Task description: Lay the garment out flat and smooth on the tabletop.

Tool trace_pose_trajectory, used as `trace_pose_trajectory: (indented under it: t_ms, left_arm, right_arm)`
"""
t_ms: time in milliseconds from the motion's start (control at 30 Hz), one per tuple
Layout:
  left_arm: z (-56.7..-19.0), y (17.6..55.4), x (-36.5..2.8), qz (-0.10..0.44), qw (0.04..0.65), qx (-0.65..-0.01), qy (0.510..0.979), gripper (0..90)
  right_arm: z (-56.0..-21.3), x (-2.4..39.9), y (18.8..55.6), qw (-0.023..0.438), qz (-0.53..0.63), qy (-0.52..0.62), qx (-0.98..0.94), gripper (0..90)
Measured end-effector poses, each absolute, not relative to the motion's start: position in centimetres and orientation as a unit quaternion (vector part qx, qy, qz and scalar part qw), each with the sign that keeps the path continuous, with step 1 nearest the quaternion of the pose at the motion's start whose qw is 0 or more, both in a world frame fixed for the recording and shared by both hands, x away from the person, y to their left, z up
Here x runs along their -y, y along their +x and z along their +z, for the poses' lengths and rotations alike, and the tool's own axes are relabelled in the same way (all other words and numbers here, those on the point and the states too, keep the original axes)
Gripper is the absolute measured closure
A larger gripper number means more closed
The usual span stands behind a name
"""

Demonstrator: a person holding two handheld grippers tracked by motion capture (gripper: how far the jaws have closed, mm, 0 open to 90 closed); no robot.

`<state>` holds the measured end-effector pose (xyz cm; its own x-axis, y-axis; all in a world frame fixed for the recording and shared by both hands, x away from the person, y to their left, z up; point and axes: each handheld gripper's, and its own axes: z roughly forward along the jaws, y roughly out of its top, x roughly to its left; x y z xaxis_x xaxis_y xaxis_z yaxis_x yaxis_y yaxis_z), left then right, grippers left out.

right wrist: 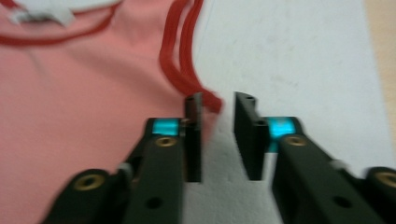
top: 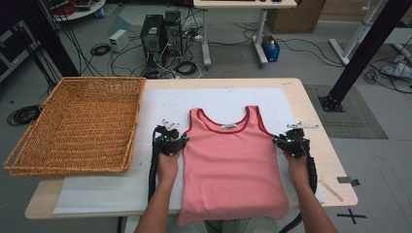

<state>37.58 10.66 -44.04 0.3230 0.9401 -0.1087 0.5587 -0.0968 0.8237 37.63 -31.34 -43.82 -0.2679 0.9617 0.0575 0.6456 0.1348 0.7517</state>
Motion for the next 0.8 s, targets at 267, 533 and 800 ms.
trace_pose_trajectory:
  t_ms: [267, 533, 800]
  left_arm:
    - [-41.3, 35.4, -11.2, 0.231, 0.542, -0.475, 0.654, 24.3]
    - [-40.1, 34.4, -10.7, 0.257, 0.556, -0.391, 0.687, 24.6]
    - [-39.7, 34.7, -11.1, 0.227, 0.559, -0.405, 0.687, 24.3]
  right_arm:
    - [-41.2, 31.7, 35.8, 0.269, 0.398, 0.494, -0.724, 29.5]
    - [-40.3, 31.8, 34.5, 0.285, 0.433, 0.448, -0.728, 26.3]
    - [-40.1, 32.7, 34.0, 0.269, 0.457, 0.454, -0.716, 21.6]
